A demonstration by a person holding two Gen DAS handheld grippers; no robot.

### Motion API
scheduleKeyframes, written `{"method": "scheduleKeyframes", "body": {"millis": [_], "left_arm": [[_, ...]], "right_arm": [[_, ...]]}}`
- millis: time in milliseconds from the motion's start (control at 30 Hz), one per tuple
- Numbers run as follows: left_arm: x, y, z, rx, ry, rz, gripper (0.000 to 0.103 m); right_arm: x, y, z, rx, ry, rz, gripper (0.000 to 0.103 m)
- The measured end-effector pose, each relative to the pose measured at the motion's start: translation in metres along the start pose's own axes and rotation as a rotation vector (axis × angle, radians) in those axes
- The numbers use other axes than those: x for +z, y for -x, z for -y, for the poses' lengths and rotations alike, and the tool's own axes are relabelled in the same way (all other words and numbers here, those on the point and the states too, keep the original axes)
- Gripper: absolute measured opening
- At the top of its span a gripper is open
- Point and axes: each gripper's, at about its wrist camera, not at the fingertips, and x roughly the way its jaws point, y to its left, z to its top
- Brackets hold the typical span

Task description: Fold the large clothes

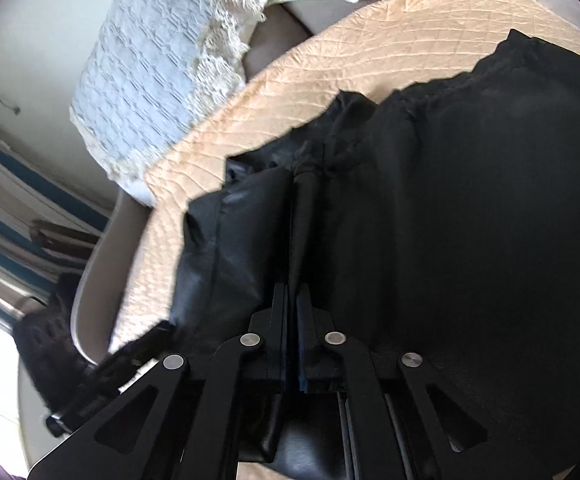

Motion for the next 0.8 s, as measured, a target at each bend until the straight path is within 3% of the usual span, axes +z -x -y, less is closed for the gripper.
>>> {"method": "scheduleKeyframes", "body": {"millis": [33,167,200,267,367,433,467,500,600,700,800], "left_arm": [[0.001,0.002,0.001,0.001,0.000,0.005,0.031],[0.007,0.003,0.000,-0.003,0.008,0.011,0.031],[0.009,0.003,-0.001,0.002,0.012,0.014,0.031],[0.014,-0.001,-0.003,0.006,0.019,0.019,0.031],[0.019,-0.009,-0.006,0.021,0.027,0.016,0.031],[0.019,-0.010,-0.006,0.023,0.029,0.015,0.031],[0.019,-0.009,-0.005,0.025,0.025,0.017,0.031],[0.018,-0.008,-0.004,0.026,0.019,0.018,0.031],[0.011,-0.001,0.001,0.011,0.002,0.014,0.031],[-0.003,0.000,0.008,-0.013,-0.047,0.012,0.033],[-0.010,-0.005,0.013,0.014,-0.084,0.014,0.033]], "right_arm": [[0.004,0.003,-0.002,0.007,-0.001,0.015,0.007],[0.032,-0.001,-0.007,0.030,0.012,0.029,0.061],[0.039,-0.009,-0.005,0.053,0.011,0.002,0.062],[0.049,-0.023,-0.003,0.009,0.002,-0.036,0.062],[0.058,-0.048,-0.006,0.024,0.010,-0.104,0.061],[0.056,-0.059,-0.011,0.008,0.022,-0.140,0.023],[0.054,-0.057,-0.016,0.014,0.039,-0.131,0.010],[0.051,-0.051,-0.022,0.013,0.068,-0.101,0.007],[0.041,-0.031,-0.025,-0.010,0.097,-0.031,0.006],[0.034,-0.037,0.004,-0.046,0.012,-0.041,0.006],[0.031,-0.044,0.012,-0.046,-0.005,-0.057,0.009]]}}
